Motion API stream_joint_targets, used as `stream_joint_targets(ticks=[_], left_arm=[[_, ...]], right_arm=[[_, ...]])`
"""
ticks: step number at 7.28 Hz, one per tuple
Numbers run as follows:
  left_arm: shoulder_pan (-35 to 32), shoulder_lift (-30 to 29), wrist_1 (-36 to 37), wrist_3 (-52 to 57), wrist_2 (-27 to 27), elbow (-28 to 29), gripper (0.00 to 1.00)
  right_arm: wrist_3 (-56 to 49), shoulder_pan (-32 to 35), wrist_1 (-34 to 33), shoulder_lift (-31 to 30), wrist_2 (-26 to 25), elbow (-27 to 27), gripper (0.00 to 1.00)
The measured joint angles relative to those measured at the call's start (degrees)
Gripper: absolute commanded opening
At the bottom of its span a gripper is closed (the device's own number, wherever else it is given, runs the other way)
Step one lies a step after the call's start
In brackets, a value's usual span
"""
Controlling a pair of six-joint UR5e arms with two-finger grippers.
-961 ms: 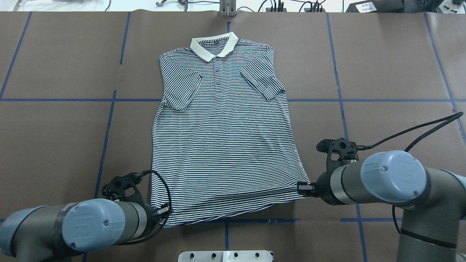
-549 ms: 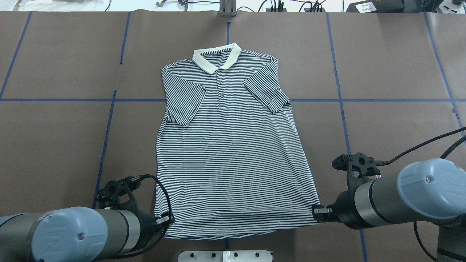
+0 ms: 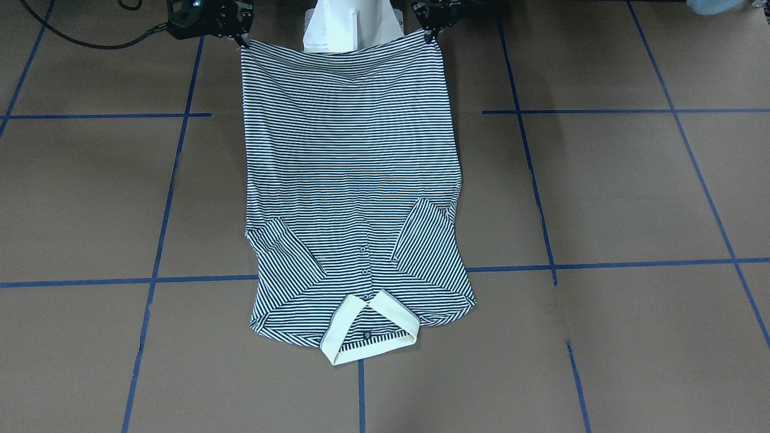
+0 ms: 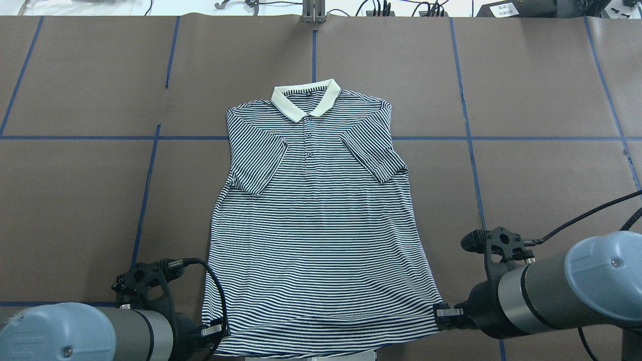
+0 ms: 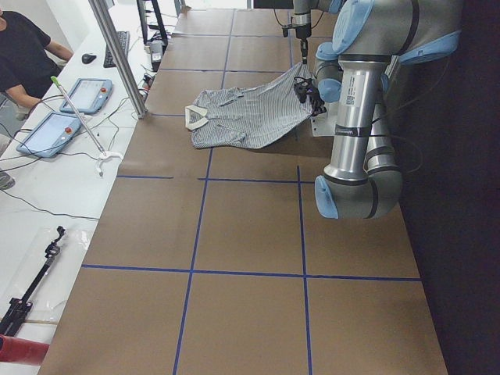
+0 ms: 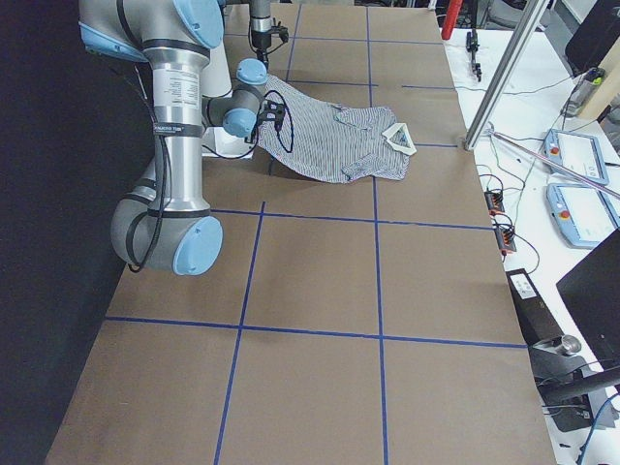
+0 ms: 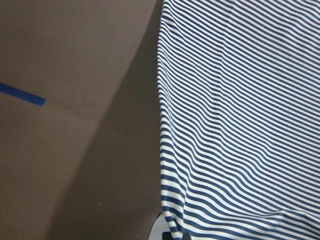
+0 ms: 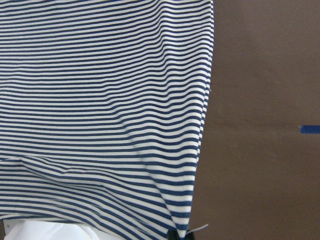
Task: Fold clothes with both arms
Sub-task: 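Carry the hem with both grippers over the shirt toward the collar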
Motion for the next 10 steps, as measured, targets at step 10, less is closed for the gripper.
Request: stream_joint_targets(ticks=[10], left_arm=[[-26.4, -10.0, -5.1, 20.3, -0.1, 20.2, 0.00]], right_arm=[[-25.4, 26.3, 2.2, 24.5, -2.8, -30.2, 0.00]])
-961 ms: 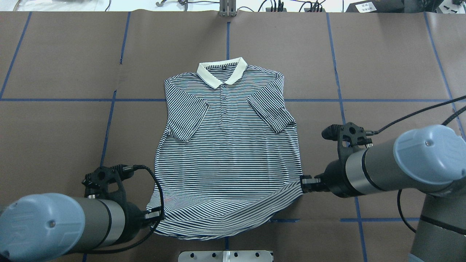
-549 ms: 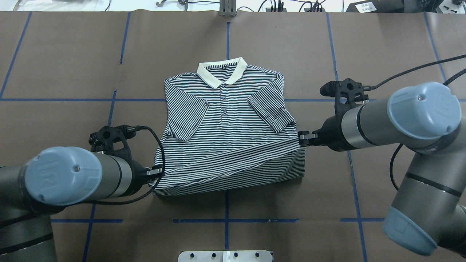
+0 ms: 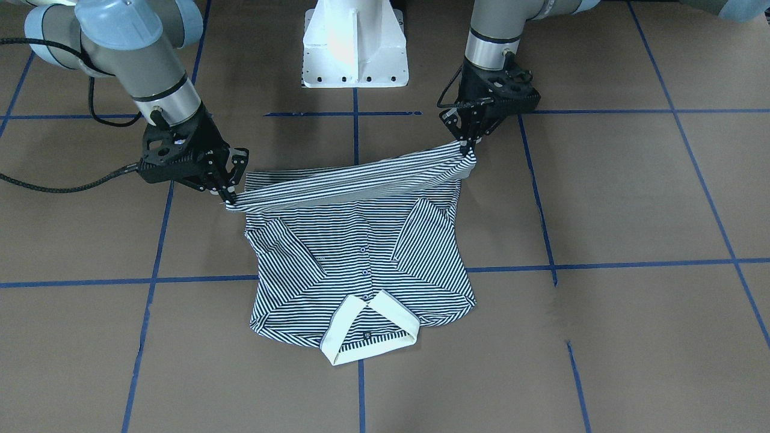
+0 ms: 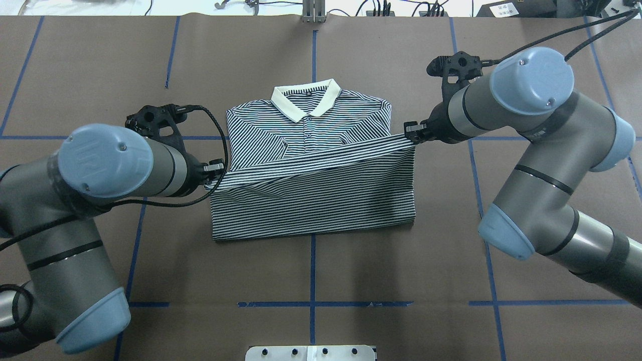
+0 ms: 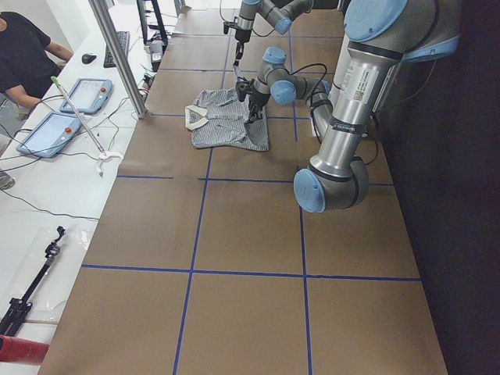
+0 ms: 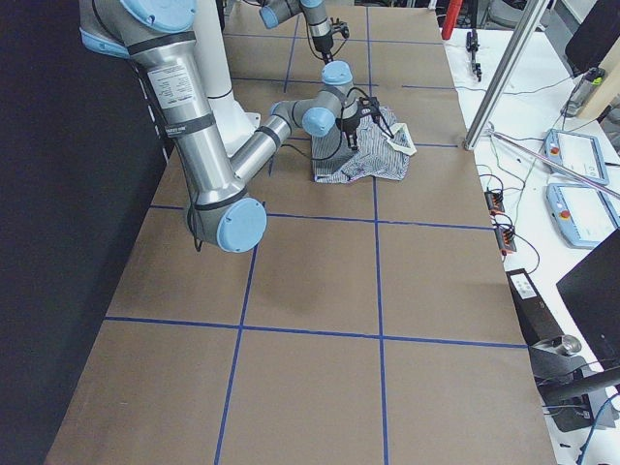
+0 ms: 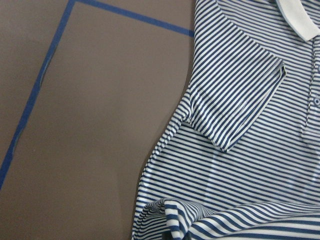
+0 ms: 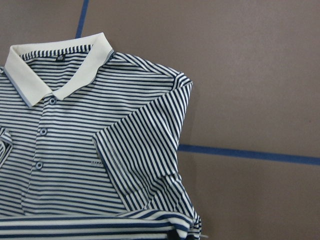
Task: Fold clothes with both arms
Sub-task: 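Carry the hem with both grippers over the shirt toward the collar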
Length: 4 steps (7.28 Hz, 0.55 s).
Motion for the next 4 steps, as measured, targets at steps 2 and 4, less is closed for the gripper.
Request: stream_joint_targets(ticks=[2, 4], left_arm=[[-4.2, -1.4, -7.1, 3.1, 0.1, 8.1, 0.00], [-5.5, -3.1, -13.9, 3.7, 0.1, 15.2, 0.00]], right_arm=[[-0.6, 2.2, 5.2, 4.7, 0.2, -9.4, 0.00], [-0.6, 4.0, 10.7, 9.8, 0.3, -19.7, 0.00]])
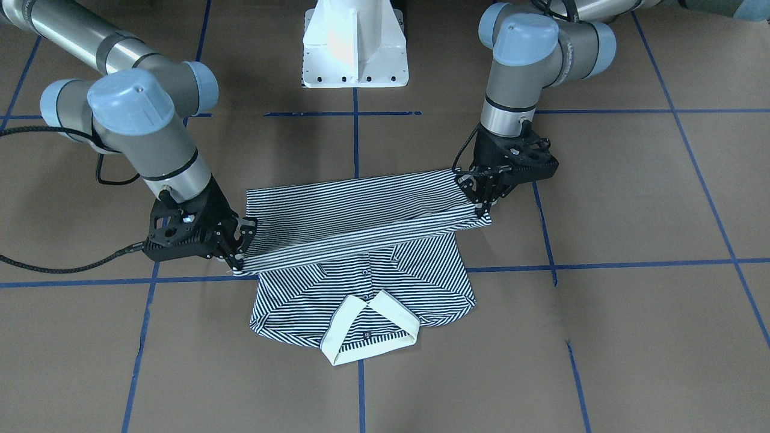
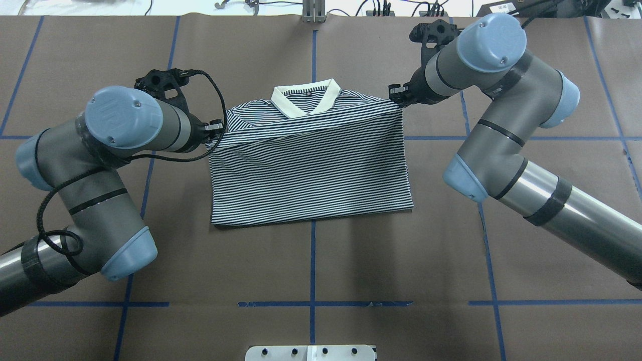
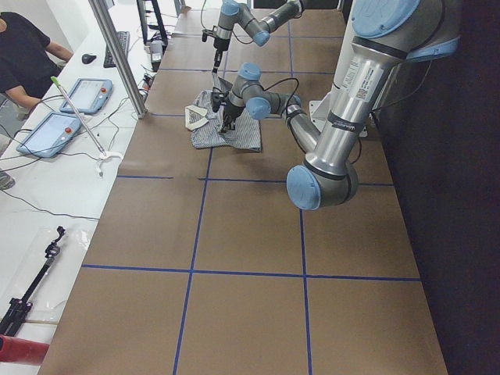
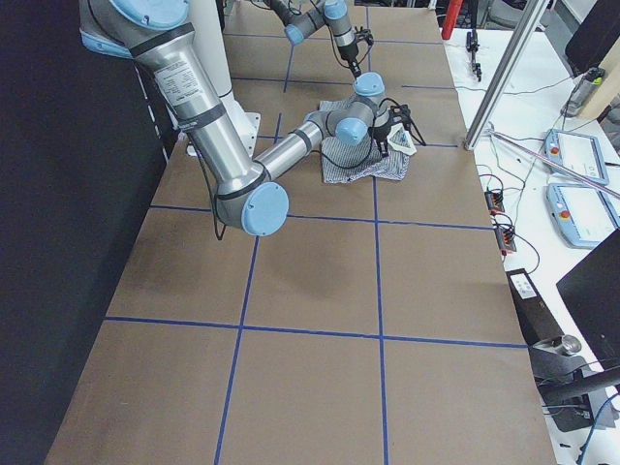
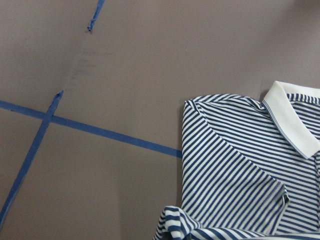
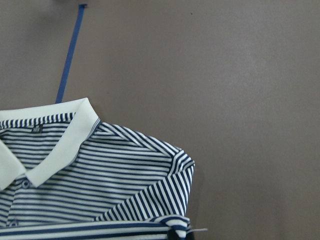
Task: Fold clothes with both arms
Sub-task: 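Carry the hem with both grippers over the shirt toward the collar, then lower the hem onto the collar end and open both grippers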
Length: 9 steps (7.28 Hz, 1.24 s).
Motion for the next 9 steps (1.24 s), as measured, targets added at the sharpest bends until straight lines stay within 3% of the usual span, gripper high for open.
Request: stream_joint_targets(ticks=[5, 9], left_arm=[[-1.8, -3.7, -7.6, 0.2, 0.3, 11.9, 0.00], [-2.2, -4.7, -10.7, 0.1, 0.5, 15.8, 0.00]], right_arm=[[-0.2, 1.1, 5.9, 7.7, -0.4, -15.3, 0.00], [-0.1, 1.2, 7.9, 8.3, -0.5, -17.9, 0.00]])
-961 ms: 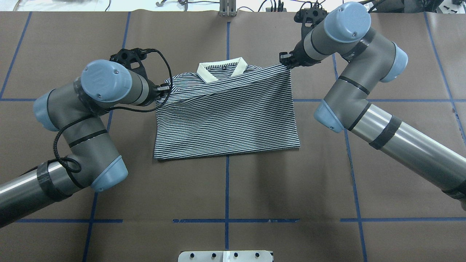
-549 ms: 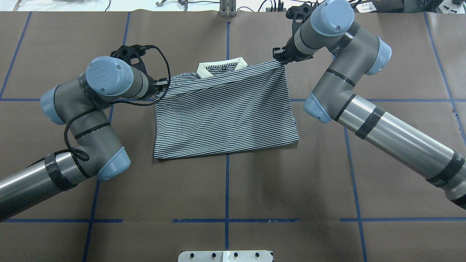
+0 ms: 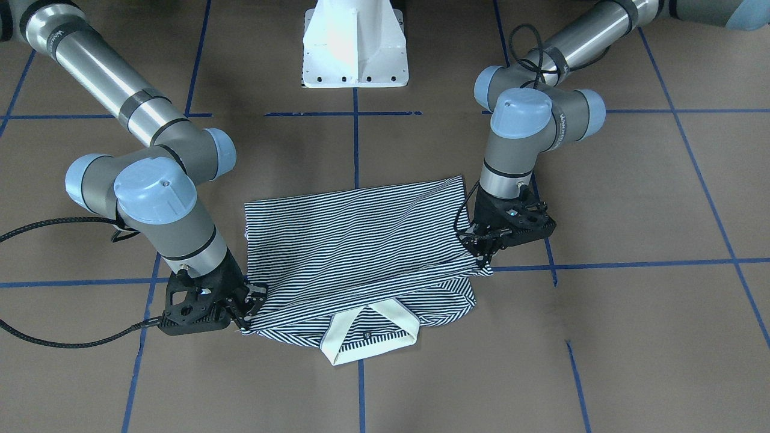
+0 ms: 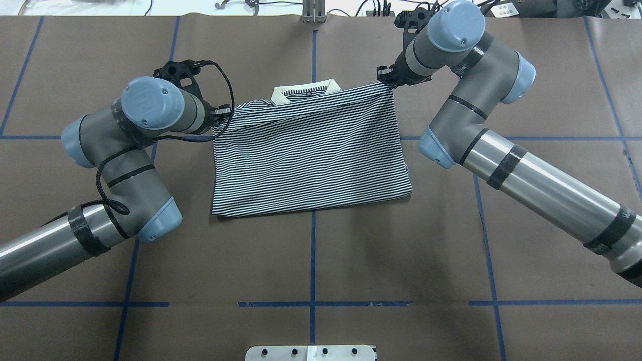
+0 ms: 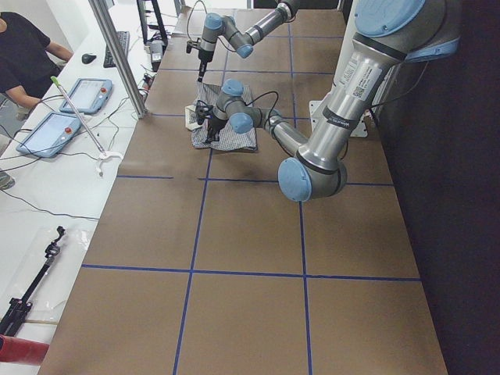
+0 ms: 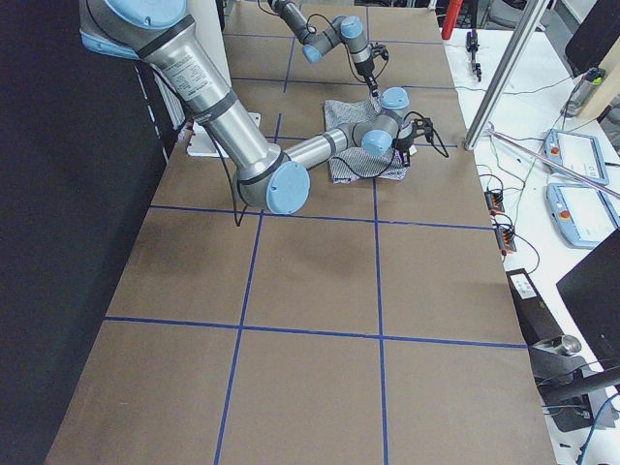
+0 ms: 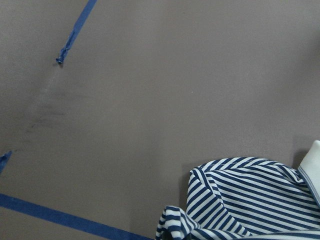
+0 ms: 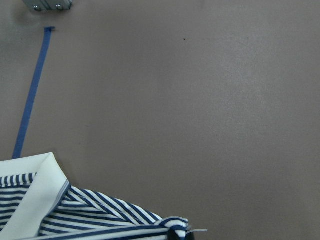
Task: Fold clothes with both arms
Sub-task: 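Lower the hem onto the collar end and open both grippers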
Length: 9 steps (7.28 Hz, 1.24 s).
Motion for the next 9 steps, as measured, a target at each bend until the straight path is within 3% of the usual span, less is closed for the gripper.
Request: stream_joint_targets(ticks=[5, 6, 7, 8, 9], left_arm=[[-0.1, -1.4, -3.4, 0.0, 0.1, 3.6, 0.00], [-0.1, -1.6, -3.4, 0.0, 0.0, 3.5, 0.11], [-0.1, -1.7, -3.4, 0.0, 0.0, 3.4, 0.57], [-0.1, -1.7, -3.4, 0.0, 0.0, 3.4, 1.00], [-0.1, -1.7, -3.4, 0.1, 0.0, 3.4, 1.00]], right_arm=[[0.0, -0.1, 0.1, 0.3, 0.0, -0.8, 0.00], [0.0, -0.2, 0.1, 0.3, 0.0, -0.8, 0.00], [0.0, -0.2, 0.1, 0.4, 0.0, -0.7, 0.98], [0.0, -0.3, 0.1, 0.3, -0.1, -0.7, 1.00], [0.0, -0.4, 0.7, -0.1, -0.1, -0.7, 1.00]])
